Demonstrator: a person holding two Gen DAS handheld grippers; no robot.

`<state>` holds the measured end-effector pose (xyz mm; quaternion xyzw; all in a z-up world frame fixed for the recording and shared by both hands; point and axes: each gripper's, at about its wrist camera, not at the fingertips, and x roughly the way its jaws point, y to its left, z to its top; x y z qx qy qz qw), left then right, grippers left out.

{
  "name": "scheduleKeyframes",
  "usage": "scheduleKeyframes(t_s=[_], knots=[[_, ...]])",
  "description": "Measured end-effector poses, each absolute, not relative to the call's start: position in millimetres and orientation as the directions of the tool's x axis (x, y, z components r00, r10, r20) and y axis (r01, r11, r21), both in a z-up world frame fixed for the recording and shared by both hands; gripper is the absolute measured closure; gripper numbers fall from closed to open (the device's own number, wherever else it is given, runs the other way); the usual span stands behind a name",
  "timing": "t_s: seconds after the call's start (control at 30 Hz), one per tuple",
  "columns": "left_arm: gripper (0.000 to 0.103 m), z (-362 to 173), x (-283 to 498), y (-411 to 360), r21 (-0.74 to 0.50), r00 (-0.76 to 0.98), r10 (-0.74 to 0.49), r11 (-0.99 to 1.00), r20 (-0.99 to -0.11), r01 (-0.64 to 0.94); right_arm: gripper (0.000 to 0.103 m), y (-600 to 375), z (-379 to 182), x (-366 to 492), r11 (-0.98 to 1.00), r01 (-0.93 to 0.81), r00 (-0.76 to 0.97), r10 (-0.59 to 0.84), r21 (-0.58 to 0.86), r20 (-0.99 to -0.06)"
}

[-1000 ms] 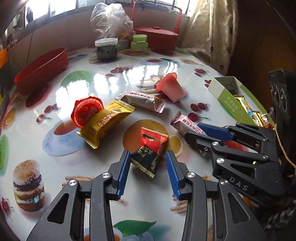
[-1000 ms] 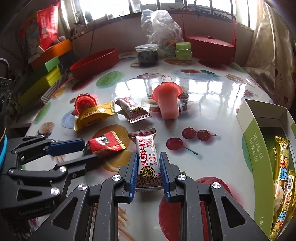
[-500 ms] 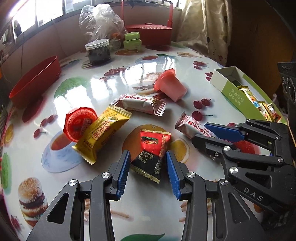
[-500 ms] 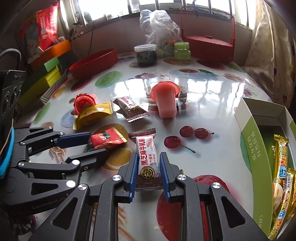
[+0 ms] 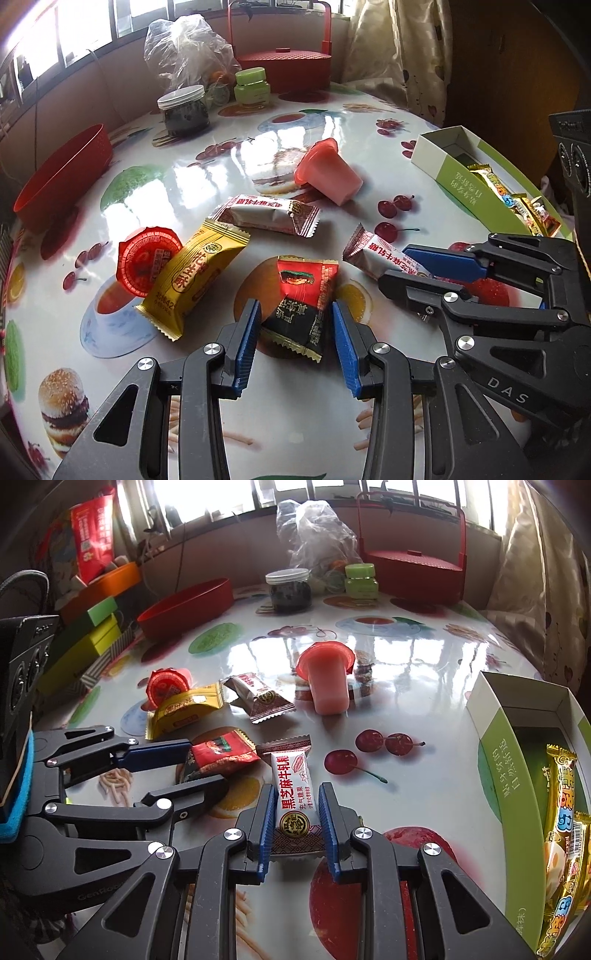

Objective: Organize snacks
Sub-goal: 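Grasp the white sesame candy bar with the right gripper while the left grasps the red-black packet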

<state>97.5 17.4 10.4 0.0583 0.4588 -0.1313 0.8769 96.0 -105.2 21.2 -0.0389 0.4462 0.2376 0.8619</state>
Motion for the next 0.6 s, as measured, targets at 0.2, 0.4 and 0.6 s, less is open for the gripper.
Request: scheduleKeyframes(t_s=[0.2,0.4,0.6], knots=[[0.068,10.7,95.3,14.2,-0.025,0.542,-0.195,0.952,-0.817,0.305,0.08,-105.1,21.2,95.9,0.884,-0.444,0.489,0.375,0.145,-0.788],[0.068,11.6,93.8,13.6,-0.035,0.543,-0.203,0.952,-0.814,0.303,0.08,-107.5,21.5,95.8,0.886,-0.439,0.49,0.374,0.147,-0.787],[0.068,12.0,91.1,17.4,-0.051,0.55,-0.205,0.958,-0.81,0.281,0.08,-108.2,21.6,95.7,0.887,-0.438,0.491,0.371,0.145,-0.788]])
